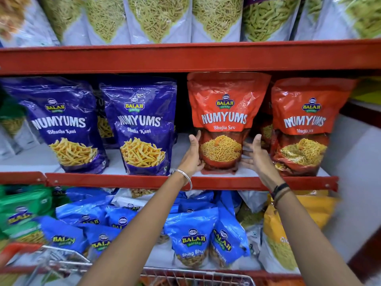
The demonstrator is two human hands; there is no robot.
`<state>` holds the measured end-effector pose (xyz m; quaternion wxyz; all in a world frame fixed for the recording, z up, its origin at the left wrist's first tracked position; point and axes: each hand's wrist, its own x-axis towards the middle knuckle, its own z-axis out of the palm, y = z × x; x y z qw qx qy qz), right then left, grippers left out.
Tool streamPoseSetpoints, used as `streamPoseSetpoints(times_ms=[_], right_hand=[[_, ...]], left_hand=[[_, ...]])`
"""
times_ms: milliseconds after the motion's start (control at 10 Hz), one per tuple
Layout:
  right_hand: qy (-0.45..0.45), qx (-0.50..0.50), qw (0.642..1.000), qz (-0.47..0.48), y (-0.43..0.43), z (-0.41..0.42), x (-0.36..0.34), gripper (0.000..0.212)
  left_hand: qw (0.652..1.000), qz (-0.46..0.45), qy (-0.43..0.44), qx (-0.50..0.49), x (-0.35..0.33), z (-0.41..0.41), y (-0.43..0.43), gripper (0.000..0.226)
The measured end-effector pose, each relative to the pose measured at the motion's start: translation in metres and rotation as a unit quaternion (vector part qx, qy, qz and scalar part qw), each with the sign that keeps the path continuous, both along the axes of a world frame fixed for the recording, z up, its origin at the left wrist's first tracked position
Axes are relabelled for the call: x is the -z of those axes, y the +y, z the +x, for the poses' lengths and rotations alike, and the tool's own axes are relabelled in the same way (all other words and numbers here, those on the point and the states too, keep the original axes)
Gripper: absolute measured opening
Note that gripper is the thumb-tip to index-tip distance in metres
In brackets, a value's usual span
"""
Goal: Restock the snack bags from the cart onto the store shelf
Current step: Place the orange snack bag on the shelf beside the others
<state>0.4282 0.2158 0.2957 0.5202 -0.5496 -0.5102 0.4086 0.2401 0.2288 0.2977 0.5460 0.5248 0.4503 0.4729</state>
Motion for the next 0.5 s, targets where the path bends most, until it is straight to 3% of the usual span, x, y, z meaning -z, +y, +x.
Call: streamPoseSetpoints(times_ms=[100,300,500], right_hand=[[0.004,-0.007,1.000,-0.003,-0.015,0.002,-0.002,0.084],[-0.017,-0.023,1.000,-0.005,-0.038,0.003,-0.006,0.098],[-0.008,-0.009,1.000,0.017,-0.054,-0.006,-0.001,0.066]], left_hand=[[1.000,-0.007,-0.002,0.008,-0.004,-0.002,-0.015,0.061],[1.000,-0.011,-0.001,0.012,-0.010,-0.003,-0.039,0.060],[0.999,0.041,0.017,-0.003,-0.006,-0.005,-0.057,0.064]])
